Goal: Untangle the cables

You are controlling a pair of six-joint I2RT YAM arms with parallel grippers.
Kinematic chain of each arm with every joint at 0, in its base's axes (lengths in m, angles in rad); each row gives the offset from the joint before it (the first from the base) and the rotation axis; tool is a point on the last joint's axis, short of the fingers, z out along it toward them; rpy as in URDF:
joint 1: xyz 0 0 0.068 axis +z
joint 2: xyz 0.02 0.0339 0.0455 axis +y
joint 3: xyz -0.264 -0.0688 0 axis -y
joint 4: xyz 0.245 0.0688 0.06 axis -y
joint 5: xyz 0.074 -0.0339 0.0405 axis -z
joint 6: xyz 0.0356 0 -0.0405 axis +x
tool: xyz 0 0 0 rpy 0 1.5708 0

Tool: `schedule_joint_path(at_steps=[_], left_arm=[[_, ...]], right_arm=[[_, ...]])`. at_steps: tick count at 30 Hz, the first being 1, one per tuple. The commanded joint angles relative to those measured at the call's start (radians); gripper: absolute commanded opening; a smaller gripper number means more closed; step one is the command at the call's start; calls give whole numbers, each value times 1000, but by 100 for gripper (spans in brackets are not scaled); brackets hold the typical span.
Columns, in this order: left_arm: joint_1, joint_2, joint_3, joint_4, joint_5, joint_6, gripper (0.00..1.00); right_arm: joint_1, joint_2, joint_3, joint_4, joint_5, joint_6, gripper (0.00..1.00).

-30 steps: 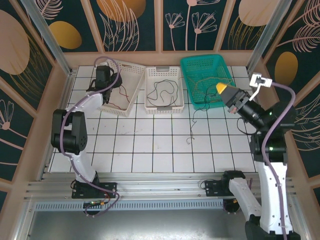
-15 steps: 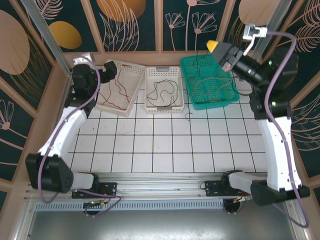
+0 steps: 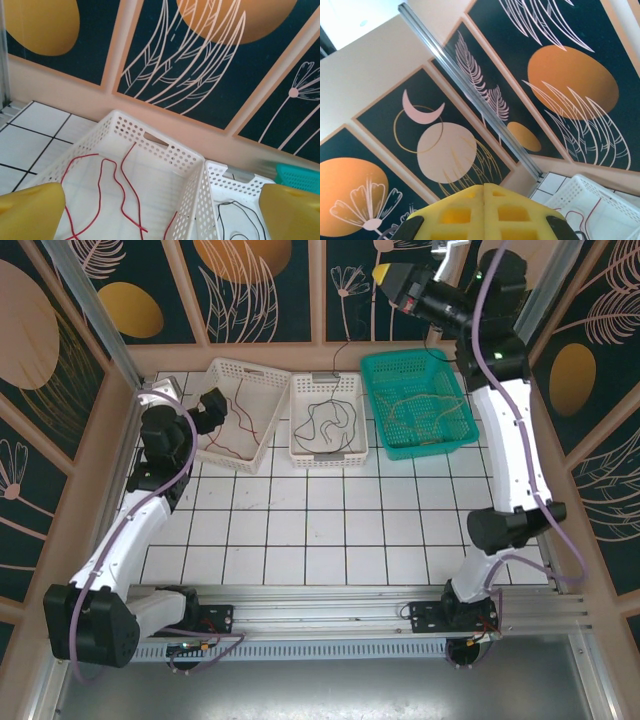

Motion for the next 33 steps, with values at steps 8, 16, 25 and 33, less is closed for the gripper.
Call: schedule_joint_path(at_steps=[8,16,25,33], left_arm=[[5,-24,-29,58,-66,-20,98],[4,-11,-30,62,-52,-34,98],[4,-9,-31,61,-49,-40,98],[2,-3,-31,60,-49,-42,98]], right_arm=[[43,188,83,-55,26,-124,0],[94,135,-249,37,145,-218,0],[107,95,-578,175,222,-211,0],[128,147,-673,179,297,-258,0]])
